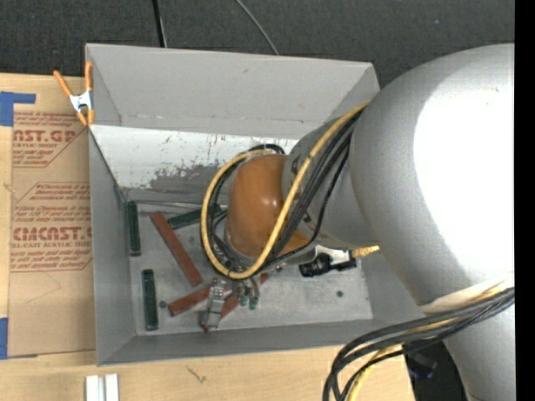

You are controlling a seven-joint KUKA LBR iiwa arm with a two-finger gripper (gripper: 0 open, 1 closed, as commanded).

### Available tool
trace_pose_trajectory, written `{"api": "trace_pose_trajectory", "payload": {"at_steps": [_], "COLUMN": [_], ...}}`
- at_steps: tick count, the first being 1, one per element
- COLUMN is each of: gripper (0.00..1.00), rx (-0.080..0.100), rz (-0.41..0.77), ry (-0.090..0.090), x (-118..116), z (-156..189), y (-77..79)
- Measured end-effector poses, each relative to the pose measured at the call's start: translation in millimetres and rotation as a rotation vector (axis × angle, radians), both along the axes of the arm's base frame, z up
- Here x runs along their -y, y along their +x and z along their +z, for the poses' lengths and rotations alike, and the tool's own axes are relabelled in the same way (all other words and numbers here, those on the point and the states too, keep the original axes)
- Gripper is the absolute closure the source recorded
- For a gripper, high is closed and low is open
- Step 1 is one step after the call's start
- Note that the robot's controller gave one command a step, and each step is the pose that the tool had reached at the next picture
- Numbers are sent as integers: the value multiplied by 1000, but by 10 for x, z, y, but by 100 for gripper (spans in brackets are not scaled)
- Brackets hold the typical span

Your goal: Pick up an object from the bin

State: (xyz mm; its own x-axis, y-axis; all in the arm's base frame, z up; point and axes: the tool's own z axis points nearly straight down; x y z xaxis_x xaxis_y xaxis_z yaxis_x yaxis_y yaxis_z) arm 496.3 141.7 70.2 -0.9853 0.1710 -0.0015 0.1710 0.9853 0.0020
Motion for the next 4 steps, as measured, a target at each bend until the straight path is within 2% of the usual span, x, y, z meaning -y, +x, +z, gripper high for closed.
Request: {"api": "trace_pose_trajectory", "payload": {"at_steps": [1, 2, 3, 4], "gripper": [100, 100, 100, 100], "rx": [-2, -2, -7, -1], "rz": [0, 0, 1, -44], "ry": [0, 1, -2, -2], "x": [-1, 0, -58, -95], "z": [5, 5, 390, 1403], "y": [-1, -1, 223, -137]}}
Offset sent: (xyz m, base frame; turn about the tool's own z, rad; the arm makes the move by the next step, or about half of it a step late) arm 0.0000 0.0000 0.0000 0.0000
